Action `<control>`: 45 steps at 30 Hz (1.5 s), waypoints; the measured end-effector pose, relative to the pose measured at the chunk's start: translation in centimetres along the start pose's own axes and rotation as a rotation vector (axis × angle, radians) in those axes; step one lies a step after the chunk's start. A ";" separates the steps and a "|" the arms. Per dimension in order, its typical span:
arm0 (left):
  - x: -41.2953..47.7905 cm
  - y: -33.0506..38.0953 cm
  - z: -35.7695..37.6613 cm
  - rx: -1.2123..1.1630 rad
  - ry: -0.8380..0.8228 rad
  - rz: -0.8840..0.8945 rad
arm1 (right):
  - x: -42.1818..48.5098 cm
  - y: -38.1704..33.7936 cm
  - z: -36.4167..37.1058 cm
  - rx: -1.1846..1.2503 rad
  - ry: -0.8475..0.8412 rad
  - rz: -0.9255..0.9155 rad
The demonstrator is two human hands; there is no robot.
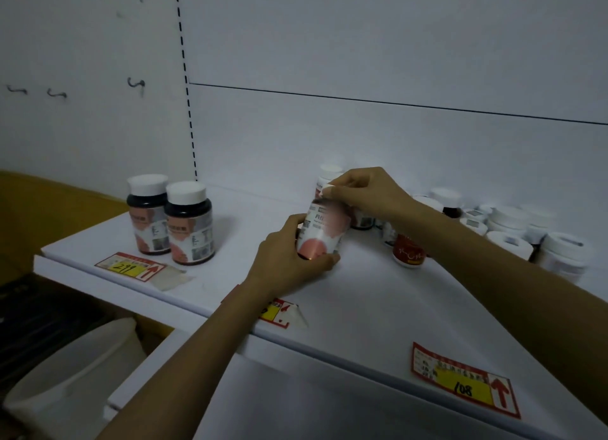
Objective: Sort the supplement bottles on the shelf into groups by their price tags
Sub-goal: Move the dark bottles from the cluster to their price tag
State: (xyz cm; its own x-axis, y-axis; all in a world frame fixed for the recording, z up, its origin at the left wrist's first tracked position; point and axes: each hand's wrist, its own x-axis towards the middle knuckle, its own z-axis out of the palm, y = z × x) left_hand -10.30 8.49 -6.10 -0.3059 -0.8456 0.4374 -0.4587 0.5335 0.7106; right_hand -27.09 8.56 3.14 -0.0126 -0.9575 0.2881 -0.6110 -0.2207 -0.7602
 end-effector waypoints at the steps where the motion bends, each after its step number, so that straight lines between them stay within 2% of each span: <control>1: 0.0 0.0 0.0 0.003 0.006 -0.004 | 0.0 0.2 0.0 0.004 -0.003 0.002; 6: 0.3 0.2 0.0 -0.022 0.048 -0.011 | -0.1 -0.7 -0.5 0.058 -0.012 -0.001; 13: 2.6 3.2 -1.4 -0.168 -0.055 -0.080 | 1.2 -3.6 -1.1 0.041 0.049 -0.077; 18: 5.6 5.0 -3.5 -0.042 0.059 -0.069 | 2.6 -5.5 -1.3 0.075 0.131 -0.118; 27: 10.4 5.6 -13.5 0.198 0.002 0.046 | 6.8 -11.3 -0.2 0.134 0.172 -0.173; 31: 11.7 2.9 -17.9 0.205 0.007 0.085 | 9.0 -14.1 2.7 0.079 0.105 -0.189; 35: 12.5 -1.4 -21.8 0.158 -0.066 0.084 | 11.2 -16.4 6.6 0.003 0.034 -0.161; 45: 11.6 -13.3 -24.6 -0.273 -0.347 -0.101 | 15.0 -16.4 16.6 -0.171 -0.153 0.019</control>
State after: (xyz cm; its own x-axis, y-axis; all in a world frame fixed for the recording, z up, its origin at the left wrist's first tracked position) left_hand 12.77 -8.83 3.10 -0.5542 -0.8124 0.1810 -0.2775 0.3854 0.8800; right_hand -4.12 -5.26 10.29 0.0866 -0.9811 0.1731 -0.7374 -0.1800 -0.6510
